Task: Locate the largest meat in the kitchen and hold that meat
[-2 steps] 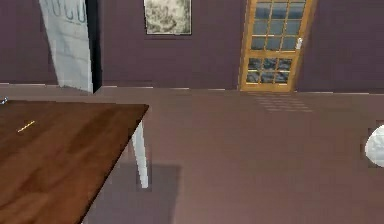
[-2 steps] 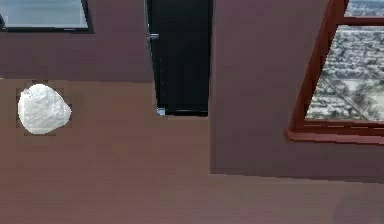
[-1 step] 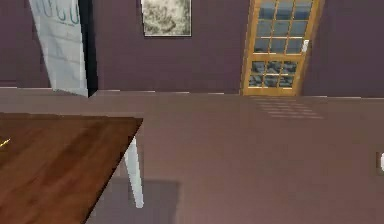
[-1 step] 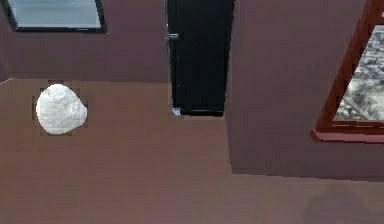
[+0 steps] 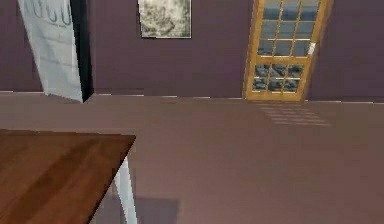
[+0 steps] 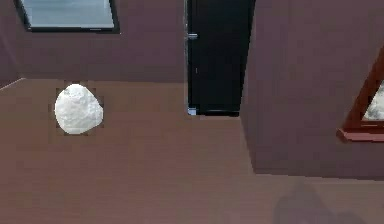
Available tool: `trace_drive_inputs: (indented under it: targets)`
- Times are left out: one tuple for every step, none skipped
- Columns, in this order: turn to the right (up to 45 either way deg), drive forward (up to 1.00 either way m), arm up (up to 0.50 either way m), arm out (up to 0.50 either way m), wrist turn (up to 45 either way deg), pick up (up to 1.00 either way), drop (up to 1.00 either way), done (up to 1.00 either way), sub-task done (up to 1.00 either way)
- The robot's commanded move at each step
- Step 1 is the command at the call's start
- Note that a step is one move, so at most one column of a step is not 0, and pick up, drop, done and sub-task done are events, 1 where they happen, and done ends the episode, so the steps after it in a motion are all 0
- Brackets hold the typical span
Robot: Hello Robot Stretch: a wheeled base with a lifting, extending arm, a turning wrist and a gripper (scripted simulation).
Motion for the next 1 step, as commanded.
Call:
trace_drive_inputs:
  targets:
    - [45.0,0.0,0.0,0.0,0.0,0.0,0.0,0.0,0.0]
